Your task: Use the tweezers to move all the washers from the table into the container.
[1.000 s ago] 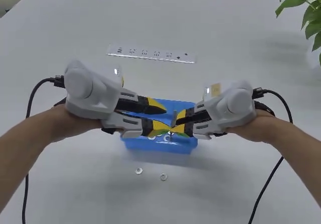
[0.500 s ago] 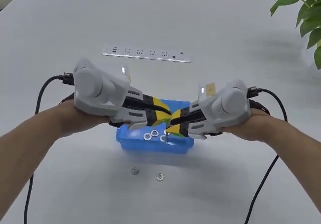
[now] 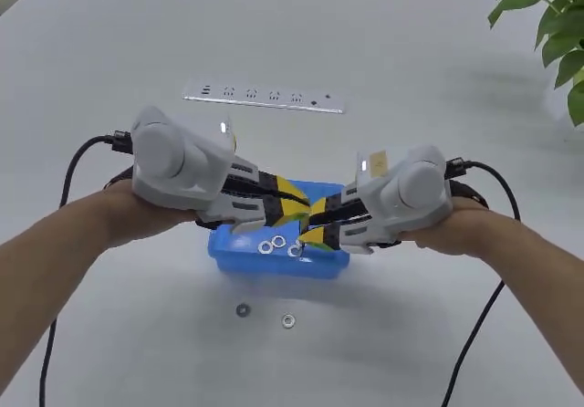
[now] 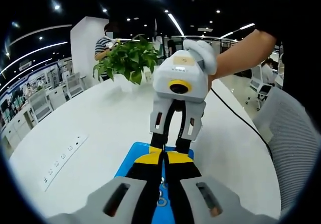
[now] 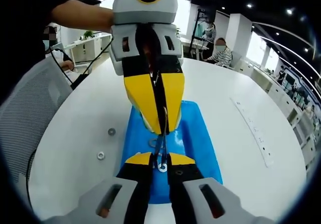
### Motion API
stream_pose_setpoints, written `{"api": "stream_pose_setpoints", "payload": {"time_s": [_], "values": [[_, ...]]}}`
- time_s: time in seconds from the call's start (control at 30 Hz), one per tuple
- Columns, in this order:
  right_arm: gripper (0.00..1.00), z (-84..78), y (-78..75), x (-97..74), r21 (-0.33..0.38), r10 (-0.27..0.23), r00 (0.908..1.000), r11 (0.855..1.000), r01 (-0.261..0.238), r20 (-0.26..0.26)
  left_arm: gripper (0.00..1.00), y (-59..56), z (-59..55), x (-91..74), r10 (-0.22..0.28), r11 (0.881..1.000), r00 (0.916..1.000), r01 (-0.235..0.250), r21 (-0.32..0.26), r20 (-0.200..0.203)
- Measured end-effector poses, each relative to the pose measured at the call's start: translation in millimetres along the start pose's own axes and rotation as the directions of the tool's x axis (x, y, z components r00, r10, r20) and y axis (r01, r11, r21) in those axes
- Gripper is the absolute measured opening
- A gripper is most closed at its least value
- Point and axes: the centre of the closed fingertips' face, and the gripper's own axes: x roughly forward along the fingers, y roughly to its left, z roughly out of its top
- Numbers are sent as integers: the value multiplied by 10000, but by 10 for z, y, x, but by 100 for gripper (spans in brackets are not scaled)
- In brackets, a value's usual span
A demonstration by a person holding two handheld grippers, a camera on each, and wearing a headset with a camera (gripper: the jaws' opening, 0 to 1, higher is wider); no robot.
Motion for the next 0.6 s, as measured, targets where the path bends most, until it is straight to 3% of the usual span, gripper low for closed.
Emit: {"api": "stream_pose_setpoints", "payload": {"time_s": [0.6], "values": [[20,86,2,-131,288,-354,9993,9990,352,76,5,-3,111,-70,69,9999,9999,-67,-138,90]]}}
